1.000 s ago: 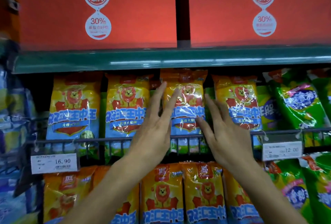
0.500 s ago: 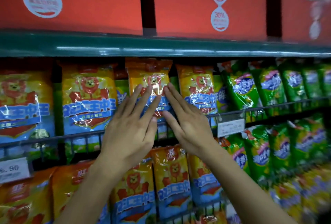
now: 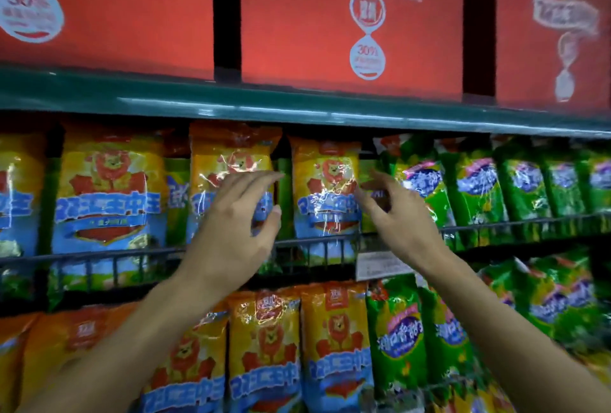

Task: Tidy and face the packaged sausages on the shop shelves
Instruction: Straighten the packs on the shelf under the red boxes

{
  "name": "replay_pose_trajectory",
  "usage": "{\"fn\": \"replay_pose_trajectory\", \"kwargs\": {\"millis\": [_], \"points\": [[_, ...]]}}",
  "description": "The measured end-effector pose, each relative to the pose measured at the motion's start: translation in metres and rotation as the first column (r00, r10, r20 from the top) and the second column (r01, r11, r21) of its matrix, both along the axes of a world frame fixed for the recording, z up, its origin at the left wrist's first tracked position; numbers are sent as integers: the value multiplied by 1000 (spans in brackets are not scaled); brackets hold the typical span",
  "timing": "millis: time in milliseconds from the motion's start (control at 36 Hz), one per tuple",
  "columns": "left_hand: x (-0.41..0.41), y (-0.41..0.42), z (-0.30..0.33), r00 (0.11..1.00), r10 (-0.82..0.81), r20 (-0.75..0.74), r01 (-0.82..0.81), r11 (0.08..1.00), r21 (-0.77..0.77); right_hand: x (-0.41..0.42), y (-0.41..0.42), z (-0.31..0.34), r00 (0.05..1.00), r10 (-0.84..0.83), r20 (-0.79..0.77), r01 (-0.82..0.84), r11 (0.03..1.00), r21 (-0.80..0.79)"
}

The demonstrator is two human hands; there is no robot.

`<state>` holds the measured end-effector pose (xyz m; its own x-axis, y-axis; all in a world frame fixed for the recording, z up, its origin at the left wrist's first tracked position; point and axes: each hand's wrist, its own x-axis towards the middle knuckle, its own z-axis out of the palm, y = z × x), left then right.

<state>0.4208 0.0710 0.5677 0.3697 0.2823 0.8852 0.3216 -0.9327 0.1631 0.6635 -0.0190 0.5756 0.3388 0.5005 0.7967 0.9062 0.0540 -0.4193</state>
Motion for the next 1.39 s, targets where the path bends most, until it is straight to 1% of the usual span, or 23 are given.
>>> {"fn": "replay_pose_trajectory", "kwargs": {"millis": [56, 111, 167, 194, 250, 306, 361, 444, 500, 583, 694, 806, 861, 944, 1000, 1056, 1111, 1167, 1278, 1333, 1389], "points": [[18, -4, 11, 998, 55, -13, -55, 998, 3, 11, 5, 6, 1000, 5, 8, -4, 987, -162], [32, -7, 20, 992, 119, -44, -119, 993, 3, 18, 10, 9, 997, 77, -30, -82, 958, -275], [42, -8, 26, 973, 219, -71, -216, 975, 48, 23, 15, 7, 988, 148, -42, -154, 946, -285], [46, -8, 27, 962, 262, -71, -257, 963, 74, 25, 16, 6, 987, 159, -26, -160, 945, -287], [52, -4, 26, 940, 333, -73, -325, 940, 103, 26, 19, 2, 990, 136, 37, -119, 947, -299], [55, 2, 20, 892, 437, -117, -427, 899, 100, 27, 18, 0, 988, 124, 93, -89, 946, -312], [58, 5, 12, 857, 492, -154, -481, 871, 105, 28, 17, -1, 983, 151, 104, -112, 944, -309], [61, 0, 3, 882, 447, -152, -446, 894, 42, 28, 18, 2, 976, 198, 95, -163, 944, -288], [62, -2, 4, 906, 409, -111, -410, 912, 13, 26, 20, 3, 972, 220, 82, -193, 947, -257], [61, 0, 4, 913, 403, -69, -403, 915, 12, 24, 23, 3, 972, 221, 83, -198, 954, -226], [61, 6, 2, 913, 408, -16, -408, 913, 14, 23, 25, 3, 973, 226, 52, -209, 951, -226], [63, 7, 1, 911, 411, 28, -412, 909, 63, 23, 27, 5, 959, 282, 9, -273, 935, -227], [63, 6, 2, 912, 408, 33, -409, 902, 138, 25, 28, 5, 956, 293, -2, -285, 929, -234], [61, 5, 2, 912, 410, -9, -398, 891, 219, 27, 27, 5, 955, 296, -7, -288, 924, -249], [58, 4, 2, 932, 359, -48, -337, 909, 246, 30, 24, 8, 956, 293, -19, -288, 923, -256], [56, 3, 0, 938, 312, -149, -253, 912, 322, 34, 19, 11, 964, 267, 7, -258, 938, -232], [56, 5, -3, 911, 315, -266, -195, 899, 393, 36, 15, 11, 965, 262, 14, -255, 947, -194], [55, 7, -5, 887, 328, -327, -190, 901, 389, 36, 12, 10, 960, 281, 5, -274, 938, -211], [54, 6, -5, 883, 329, -334, -210, 914, 346, 38, 2, 4, 936, 351, -12, -334, 882, -333], [53, 7, -5, 884, 320, -340, -202, 919, 339, 44, -8, 0, 927, 375, -17, -359, 873, -330], [53, 7, -6, 887, 310, -343, -193, 922, 335, 52, -16, -3, 918, 396, -9, -381, 877, -293]]}}
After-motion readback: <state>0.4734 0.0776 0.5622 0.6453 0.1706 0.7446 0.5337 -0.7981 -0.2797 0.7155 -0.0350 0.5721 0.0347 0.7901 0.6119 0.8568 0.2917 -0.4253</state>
